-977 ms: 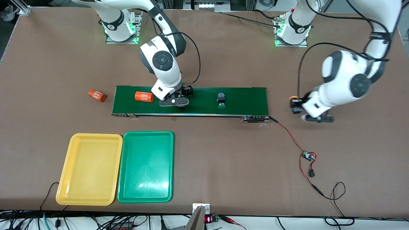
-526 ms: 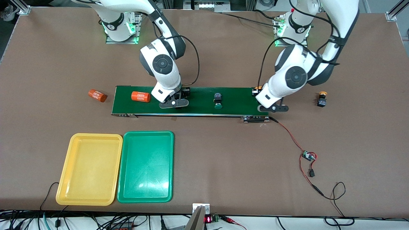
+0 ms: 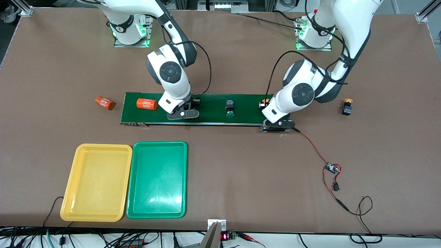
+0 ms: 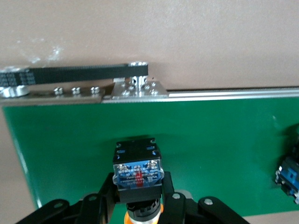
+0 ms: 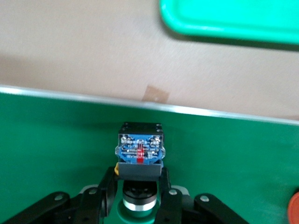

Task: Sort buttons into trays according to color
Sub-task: 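Place the yellow button on the belt while the right gripper lifts, then carry the green button while the left gripper lifts the yellow button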

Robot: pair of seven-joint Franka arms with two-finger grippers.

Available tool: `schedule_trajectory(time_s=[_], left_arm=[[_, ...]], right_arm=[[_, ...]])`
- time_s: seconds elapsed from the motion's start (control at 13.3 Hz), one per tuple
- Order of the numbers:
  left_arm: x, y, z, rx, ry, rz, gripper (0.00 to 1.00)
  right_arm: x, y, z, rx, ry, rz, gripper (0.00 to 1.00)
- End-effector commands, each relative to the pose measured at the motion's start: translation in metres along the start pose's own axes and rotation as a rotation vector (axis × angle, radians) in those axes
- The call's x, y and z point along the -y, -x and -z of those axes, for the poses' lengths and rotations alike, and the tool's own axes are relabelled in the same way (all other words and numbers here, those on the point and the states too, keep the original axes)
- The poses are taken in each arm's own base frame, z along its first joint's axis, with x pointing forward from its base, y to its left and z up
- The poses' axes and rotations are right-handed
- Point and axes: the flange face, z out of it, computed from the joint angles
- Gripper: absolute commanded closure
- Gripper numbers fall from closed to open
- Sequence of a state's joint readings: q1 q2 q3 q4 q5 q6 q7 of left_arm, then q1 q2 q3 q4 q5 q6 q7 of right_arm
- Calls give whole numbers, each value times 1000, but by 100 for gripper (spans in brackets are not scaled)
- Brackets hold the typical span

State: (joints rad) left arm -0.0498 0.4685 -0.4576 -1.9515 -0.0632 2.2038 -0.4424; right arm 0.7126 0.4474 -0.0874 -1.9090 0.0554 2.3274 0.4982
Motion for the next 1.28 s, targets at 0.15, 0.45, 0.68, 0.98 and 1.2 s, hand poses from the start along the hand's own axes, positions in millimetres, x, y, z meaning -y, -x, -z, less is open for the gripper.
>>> schedule_trajectory(time_s=[0.15,0.45,0.68,0.98,1.2], left_arm=[[-19,-5,17,-40,2,-43,0],[67,-16,120,-153,2,115,0],[200,-29,138,-85,-4,228,0],[365,-19,123,-25,33,281,0],[403,-2,90,39,-33,206,0]], right_arm=[[-48,-63,81,-95,-2,-77,87],[-130,-122,100,-164,12,-12,87],[-166,-140,62,-167,37,11,86],[-177,-158,5,-216,49,7,85],[-178,-159,-27,-218,60,24,85]])
